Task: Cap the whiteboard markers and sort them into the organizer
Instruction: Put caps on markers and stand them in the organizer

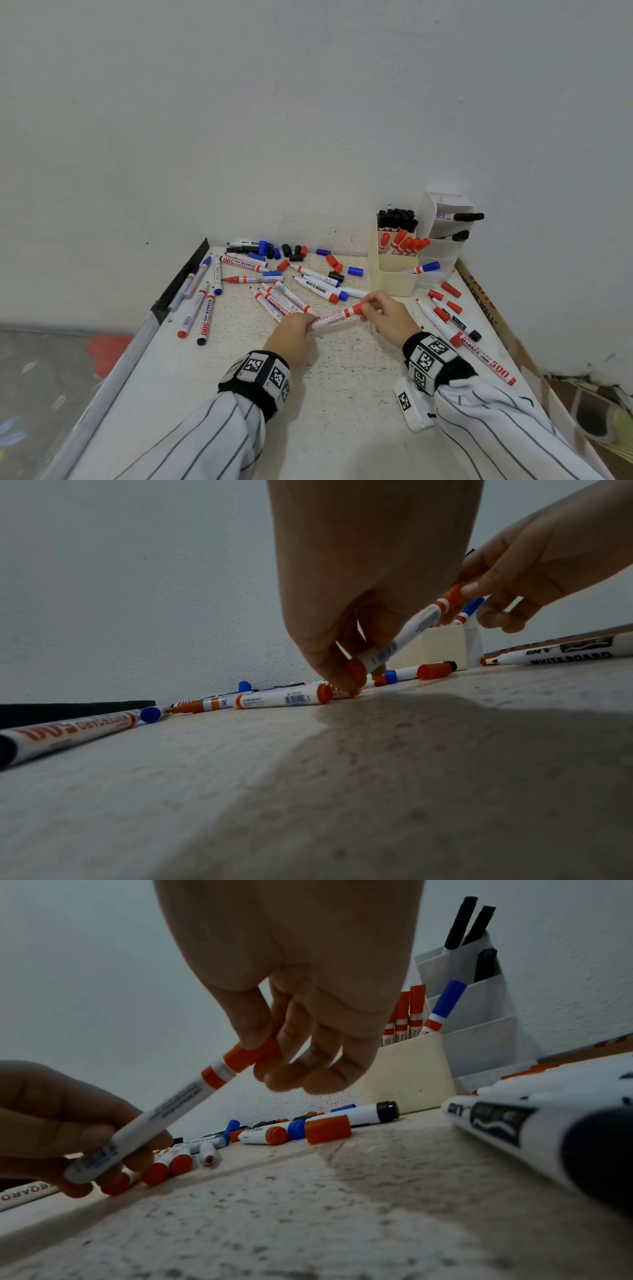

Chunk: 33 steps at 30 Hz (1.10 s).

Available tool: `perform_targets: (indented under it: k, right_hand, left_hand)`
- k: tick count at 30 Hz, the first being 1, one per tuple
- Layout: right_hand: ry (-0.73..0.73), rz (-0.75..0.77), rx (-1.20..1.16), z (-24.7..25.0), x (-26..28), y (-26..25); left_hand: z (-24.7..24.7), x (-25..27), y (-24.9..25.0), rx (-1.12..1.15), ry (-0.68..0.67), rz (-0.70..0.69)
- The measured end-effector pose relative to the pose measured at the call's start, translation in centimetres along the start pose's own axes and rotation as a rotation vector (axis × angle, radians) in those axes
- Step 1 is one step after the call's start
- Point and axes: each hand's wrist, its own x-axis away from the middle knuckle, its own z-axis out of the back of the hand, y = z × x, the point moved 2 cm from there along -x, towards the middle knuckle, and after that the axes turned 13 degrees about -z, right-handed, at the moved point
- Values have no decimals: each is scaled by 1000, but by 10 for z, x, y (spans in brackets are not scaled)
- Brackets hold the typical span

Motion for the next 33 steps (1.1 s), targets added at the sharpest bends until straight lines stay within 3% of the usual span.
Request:
perform_targets:
  k: [5,11,16,18,25,29,33]
  right_hand:
    - [26,-35,37,0,-1,-7]
    - [63,-28,-88,-16,-6,-20]
    - [29,-6,-186,-29,-4,-28]
    - [10,32,-196,-33,-1,-32]
    - [-42,234,-200,-41,10,-47]
    - [-79,292,-158,-38,4,-56]
    - [-73,319,-59,-17,-3,-70]
  left_hand:
    - [7,6,16,115,12,-92]
    - [23,16,30,-99,144,-92]
    - [33,24,35,-185,120,-68]
    - [38,25,34,-77,69,-34]
    - [51,34,23,645,-173,221]
    - [50,27,15,677,-92,213]
    - [50,13,7,518,-54,179]
